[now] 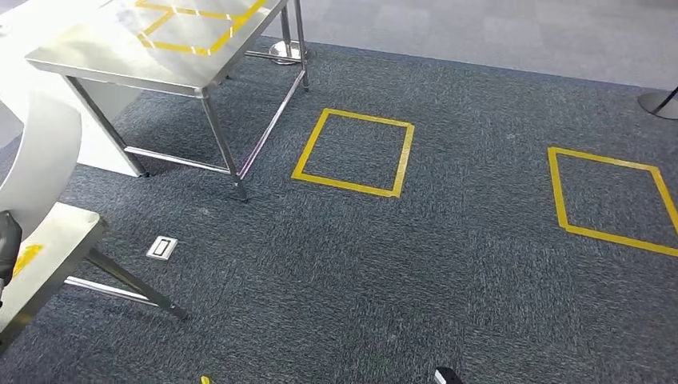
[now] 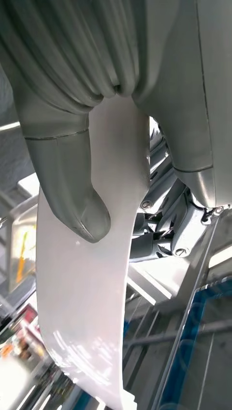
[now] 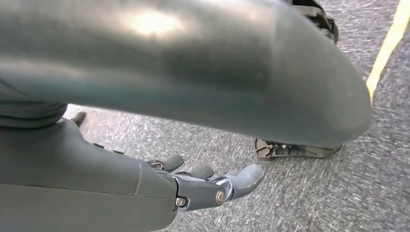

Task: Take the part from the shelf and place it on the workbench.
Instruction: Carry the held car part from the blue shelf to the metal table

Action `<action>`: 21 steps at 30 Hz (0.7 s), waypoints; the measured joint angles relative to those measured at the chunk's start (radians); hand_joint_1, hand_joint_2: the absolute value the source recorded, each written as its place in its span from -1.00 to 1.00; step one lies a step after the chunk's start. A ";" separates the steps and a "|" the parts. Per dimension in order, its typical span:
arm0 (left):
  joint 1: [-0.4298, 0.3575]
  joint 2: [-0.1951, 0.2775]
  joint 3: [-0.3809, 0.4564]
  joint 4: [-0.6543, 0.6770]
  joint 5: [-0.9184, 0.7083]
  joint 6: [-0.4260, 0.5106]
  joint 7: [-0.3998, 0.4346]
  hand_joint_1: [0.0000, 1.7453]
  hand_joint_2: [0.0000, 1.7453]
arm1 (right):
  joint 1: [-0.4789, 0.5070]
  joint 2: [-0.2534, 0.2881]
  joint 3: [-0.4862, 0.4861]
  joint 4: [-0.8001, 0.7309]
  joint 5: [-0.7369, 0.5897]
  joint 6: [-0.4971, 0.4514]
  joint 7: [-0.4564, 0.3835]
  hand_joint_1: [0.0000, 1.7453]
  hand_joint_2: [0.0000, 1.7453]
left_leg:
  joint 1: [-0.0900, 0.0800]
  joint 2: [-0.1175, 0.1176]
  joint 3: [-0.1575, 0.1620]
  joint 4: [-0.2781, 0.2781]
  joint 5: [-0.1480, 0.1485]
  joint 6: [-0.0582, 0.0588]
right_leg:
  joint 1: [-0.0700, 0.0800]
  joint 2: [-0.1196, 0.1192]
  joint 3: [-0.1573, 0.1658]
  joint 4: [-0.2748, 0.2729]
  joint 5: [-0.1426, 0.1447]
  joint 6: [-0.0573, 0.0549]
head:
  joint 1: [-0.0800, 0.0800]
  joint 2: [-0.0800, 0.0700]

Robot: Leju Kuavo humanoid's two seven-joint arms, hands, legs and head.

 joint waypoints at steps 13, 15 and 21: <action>-0.019 0.015 0.007 0.078 -0.015 0.000 0.011 1.00 1.00 | -0.003 0.000 -0.008 0.000 -0.005 -0.006 0.014 -1.00 -1.00 | 0.015 -0.156 -0.015 0.004 0.017 0.015 | -0.016 0.155 -0.040 0.054 0.000 0.024 | 0.008 0.000; -0.024 0.024 0.011 0.088 -0.016 0.000 0.011 1.00 1.00 | -0.003 0.001 -0.009 0.000 -0.004 -0.006 0.014 -1.00 -1.00 | 0.015 -0.175 -0.020 0.001 0.021 0.001 | -0.014 0.171 -0.023 0.012 0.006 0.018 | 0.008 0.000; -0.043 0.059 0.025 0.132 -0.017 0.001 0.013 1.00 1.00 | -0.003 0.002 -0.011 0.000 -0.004 -0.005 0.012 -1.00 -1.00 | 0.015 -0.095 -0.091 0.129 -0.052 -0.026 | -0.014 0.104 -0.014 -0.005 0.020 -0.018 | 0.002 0.000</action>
